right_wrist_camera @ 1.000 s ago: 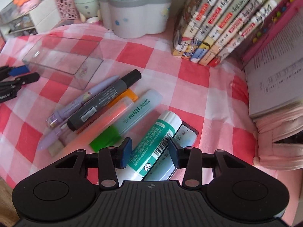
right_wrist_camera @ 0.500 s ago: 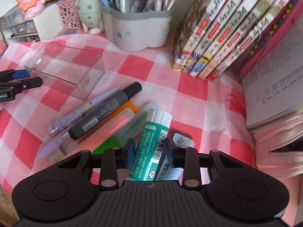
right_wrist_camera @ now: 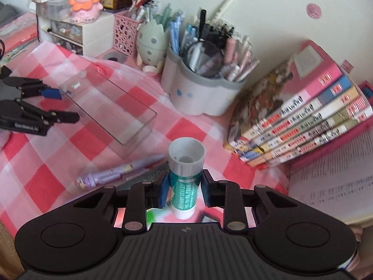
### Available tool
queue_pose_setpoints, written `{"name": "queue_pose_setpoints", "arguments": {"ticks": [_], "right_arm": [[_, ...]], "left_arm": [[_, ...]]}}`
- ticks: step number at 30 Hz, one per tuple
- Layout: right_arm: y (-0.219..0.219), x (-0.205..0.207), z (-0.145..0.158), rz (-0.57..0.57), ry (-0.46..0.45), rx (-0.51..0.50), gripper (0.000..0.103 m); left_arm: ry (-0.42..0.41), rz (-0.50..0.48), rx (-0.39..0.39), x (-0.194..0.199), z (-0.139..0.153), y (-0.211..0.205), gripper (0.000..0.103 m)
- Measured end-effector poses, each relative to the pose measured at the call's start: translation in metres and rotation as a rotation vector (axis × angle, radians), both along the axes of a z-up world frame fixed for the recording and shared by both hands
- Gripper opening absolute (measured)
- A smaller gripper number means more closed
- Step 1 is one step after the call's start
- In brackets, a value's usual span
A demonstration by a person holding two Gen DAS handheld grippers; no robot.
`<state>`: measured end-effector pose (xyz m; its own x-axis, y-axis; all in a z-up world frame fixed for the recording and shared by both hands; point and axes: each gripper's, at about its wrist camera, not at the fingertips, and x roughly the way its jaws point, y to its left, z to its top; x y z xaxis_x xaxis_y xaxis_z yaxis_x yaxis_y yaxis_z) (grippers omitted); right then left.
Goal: Organize stationery
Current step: 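Grasp the white-and-green glue stick with the right gripper and set it aside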
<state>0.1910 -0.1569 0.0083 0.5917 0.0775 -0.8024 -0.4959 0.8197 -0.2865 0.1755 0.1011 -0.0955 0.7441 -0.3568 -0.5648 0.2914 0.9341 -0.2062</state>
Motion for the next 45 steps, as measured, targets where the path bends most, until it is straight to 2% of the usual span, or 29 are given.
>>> {"name": "queue_pose_setpoints", "arguments": {"ticks": [4, 8, 12, 18, 22, 25, 31, 33, 36, 38, 41, 45], "right_arm": [[0.003, 0.006, -0.003, -0.022, 0.006, 0.003, 0.028], [-0.004, 0.006, -0.006, -0.023, -0.016, 0.108, 0.029], [-0.003, -0.001, -0.013, 0.022, -0.039, 0.154, 0.029], [-0.007, 0.005, -0.024, -0.025, -0.031, 0.233, 0.036], [-0.008, 0.006, -0.035, -0.037, -0.057, 0.229, 0.039], [-0.013, 0.008, -0.039, -0.035, -0.039, 0.244, 0.038], [-0.011, 0.013, -0.032, -0.002, -0.03, 0.111, 0.041], [-0.018, 0.013, -0.023, -0.017, -0.044, 0.115, 0.041], [-0.026, 0.009, -0.019, -0.042, 0.007, 0.167, 0.041], [-0.026, 0.004, -0.026, -0.047, 0.073, 0.19, 0.041], [-0.022, -0.003, -0.039, -0.042, 0.172, 0.249, 0.033], [-0.019, -0.007, -0.05, -0.084, 0.245, 0.284, 0.03]], "left_arm": [[0.001, -0.002, -0.01, 0.0, 0.0, 0.002, 0.035], [0.002, -0.002, -0.017, 0.0, 0.0, 0.002, 0.035], [0.005, -0.001, -0.033, -0.001, 0.0, 0.004, 0.035], [0.006, 0.002, -0.041, -0.001, 0.0, 0.005, 0.035], [0.007, 0.006, -0.041, -0.002, 0.0, 0.003, 0.035], [0.006, 0.005, -0.041, -0.002, 0.0, 0.003, 0.035], [0.007, 0.005, -0.042, -0.002, 0.0, 0.004, 0.035], [0.007, 0.006, -0.044, -0.002, 0.001, 0.003, 0.035], [0.007, 0.006, -0.043, -0.002, 0.0, 0.003, 0.035], [0.007, 0.006, -0.043, -0.002, 0.0, 0.003, 0.035], [0.007, 0.006, -0.043, -0.002, 0.001, 0.003, 0.035], [0.007, 0.006, -0.043, -0.002, 0.0, 0.004, 0.035]]}}
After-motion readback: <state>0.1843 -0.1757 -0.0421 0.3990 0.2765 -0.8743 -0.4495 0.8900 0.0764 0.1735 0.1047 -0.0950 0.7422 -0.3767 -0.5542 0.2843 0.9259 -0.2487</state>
